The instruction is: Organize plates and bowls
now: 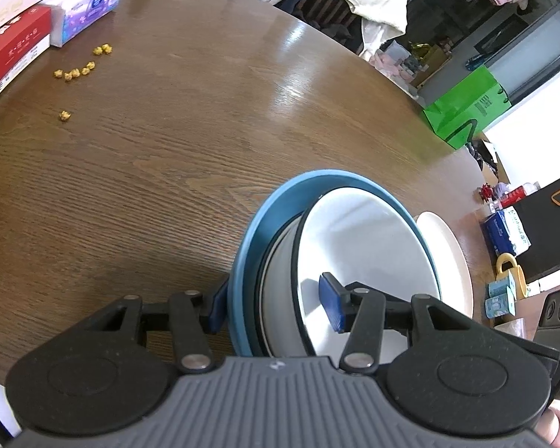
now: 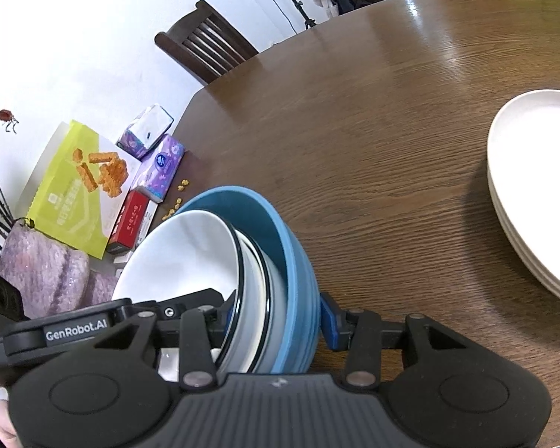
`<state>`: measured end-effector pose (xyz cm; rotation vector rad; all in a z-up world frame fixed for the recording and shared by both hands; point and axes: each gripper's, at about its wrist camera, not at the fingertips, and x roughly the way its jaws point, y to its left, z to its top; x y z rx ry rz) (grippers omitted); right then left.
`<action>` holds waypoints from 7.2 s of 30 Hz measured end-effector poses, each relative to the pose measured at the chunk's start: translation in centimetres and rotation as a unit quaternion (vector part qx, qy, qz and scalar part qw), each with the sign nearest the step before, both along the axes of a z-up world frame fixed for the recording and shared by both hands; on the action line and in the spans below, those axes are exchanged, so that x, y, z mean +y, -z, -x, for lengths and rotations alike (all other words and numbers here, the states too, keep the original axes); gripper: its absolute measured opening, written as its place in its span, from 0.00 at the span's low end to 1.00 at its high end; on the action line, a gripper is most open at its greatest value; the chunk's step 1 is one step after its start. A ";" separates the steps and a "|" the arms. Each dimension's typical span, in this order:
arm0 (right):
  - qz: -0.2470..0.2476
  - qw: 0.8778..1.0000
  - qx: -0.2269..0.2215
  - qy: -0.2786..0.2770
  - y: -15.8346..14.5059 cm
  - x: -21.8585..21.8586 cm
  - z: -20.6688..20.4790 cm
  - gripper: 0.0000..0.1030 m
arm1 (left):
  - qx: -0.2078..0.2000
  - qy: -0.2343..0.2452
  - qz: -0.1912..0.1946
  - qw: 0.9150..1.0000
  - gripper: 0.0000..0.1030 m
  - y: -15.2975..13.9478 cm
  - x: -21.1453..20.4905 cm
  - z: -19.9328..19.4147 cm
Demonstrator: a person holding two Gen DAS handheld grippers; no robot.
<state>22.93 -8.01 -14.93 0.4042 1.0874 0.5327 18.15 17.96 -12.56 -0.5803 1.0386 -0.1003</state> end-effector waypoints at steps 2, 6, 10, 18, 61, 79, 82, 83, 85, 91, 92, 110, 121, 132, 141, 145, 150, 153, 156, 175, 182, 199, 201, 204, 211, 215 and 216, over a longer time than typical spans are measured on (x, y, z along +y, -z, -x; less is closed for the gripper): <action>-0.001 1.000 -0.001 0.003 -0.1 -0.3 0.1 0.40 | -0.002 0.003 -0.001 1.000 0.48 -0.2 -0.3 0.0; -0.001 1.000 -0.004 0.009 -0.4 -0.8 0.3 0.40 | -0.003 0.008 0.000 1.000 0.48 -0.4 -0.8 -0.1; 0.000 1.000 -0.007 0.011 -0.6 -1.8 0.5 0.40 | -0.004 0.010 0.001 1.000 0.48 -0.5 -1.4 -0.3; 0.000 1.000 -0.008 0.017 -0.9 -3.8 0.0 0.40 | -0.006 0.018 -0.001 1.000 0.48 -1.0 -3.0 -1.0; 0.015 0.996 -0.003 0.088 -0.3 -15.3 -4.1 0.41 | 0.001 0.084 0.012 0.996 0.48 -0.3 -15.2 -7.8; 0.020 0.994 0.007 0.103 0.9 -17.8 -6.0 0.40 | 0.012 0.098 0.017 0.995 0.48 0.7 -18.6 -10.0; 0.021 0.994 0.008 0.105 1.1 -18.5 -6.2 0.41 | 0.014 0.101 0.017 0.995 0.48 0.9 -19.1 -10.3; 0.021 0.994 0.009 0.106 1.1 -18.6 -6.3 0.41 | 0.014 0.102 0.017 0.995 0.48 0.9 -19.3 -10.4; 0.021 0.994 0.009 0.108 1.1 -18.8 -6.3 0.41 | 0.014 0.104 0.016 0.994 0.48 0.9 -19.6 -10.7; 0.020 0.993 0.014 0.113 1.3 -19.3 -6.6 0.40 | 0.020 0.108 0.017 0.994 0.48 1.3 -20.6 -11.2; 0.021 0.993 0.015 0.113 1.4 -19.3 -6.6 0.40 | 0.021 0.109 0.017 0.994 0.48 1.4 -20.8 -11.3; 0.029 0.991 0.022 0.130 1.7 -21.1 -6.8 0.40 | 0.029 0.124 0.023 0.992 0.48 2.4 -23.2 -13.1; 0.036 0.990 0.026 0.130 2.0 -21.2 -7.3 0.41 | 0.034 0.125 0.019 0.991 0.48 2.9 -23.6 -13.6; 0.037 0.990 0.032 0.131 2.2 -21.0 -7.5 0.41 | 0.035 0.126 0.017 0.991 0.48 3.2 -23.9 -13.8; 0.046 0.989 0.034 0.135 2.1 -21.4 -7.4 0.46 | 0.016 0.135 0.011 0.991 0.54 2.2 -24.1 -13.5; 0.052 0.990 0.022 0.132 1.4 -21.3 -6.9 0.54 | -0.001 0.134 -0.003 0.991 0.67 1.1 -23.9 -12.8; 0.065 0.990 -0.005 0.126 -0.2 -20.6 -6.0 0.69 | -0.030 0.127 -0.020 0.991 0.81 -0.6 -22.9 -11.5; 0.074 0.989 -0.026 0.126 -1.3 -20.3 -5.4 0.80 | -0.050 0.121 -0.026 0.991 0.86 -1.6 -22.1 -10.6; 0.090 0.986 -0.049 0.128 -2.3 -19.8 -4.7 0.85 | -0.072 0.120 -0.038 0.989 0.97 -2.6 -21.3 -9.5; 0.171 0.958 -0.136 0.187 -6.6 -14.8 9.2 1.00 | -0.207 0.118 -0.134 0.962 1.00 -7.7 -16.9 2.6; 0.207 0.942 -0.208 0.165 -8.8 -14.0 14.4 1.00 | -0.235 0.074 -0.172 0.954 1.00 -9.2 -16.8 9.4; 0.209 0.939 -0.243 0.128 -10.1 -17.4 27.1 1.00 | -0.233 0.020 -0.198 0.952 1.00 -9.6 -20.0 24.3; 0.206 0.938 -0.247 0.127 -10.2 -17.5 28.0 1.00 | -0.235 0.018 -0.200 0.951 1.00 -9.7 -20.1 25.2; 0.203 0.938 -0.253 0.123 -10.4 -17.5 29.1 1.00 | -0.236 0.015 -0.203 0.950 1.00 -9.8 -20.1 26.1; 0.197 0.939 -0.256 0.115 -10.5 -17.2 30.6 1.00 | -0.238 0.010 -0.207 0.949 1.00 -9.9 -20.1 27.6; 0.196 0.939 -0.261 0.112 -10.6 -17.0 31.0 1.00 | -0.240 0.007 -0.207 0.948 1.00 -10.0 -19.9 28.1; 0.196 0.939 -0.261 0.111 -10.7 -17.0 31.1 1.00 | -0.240 0.006 -0.208 0.948 1.00 -10.0 -19.9 28.2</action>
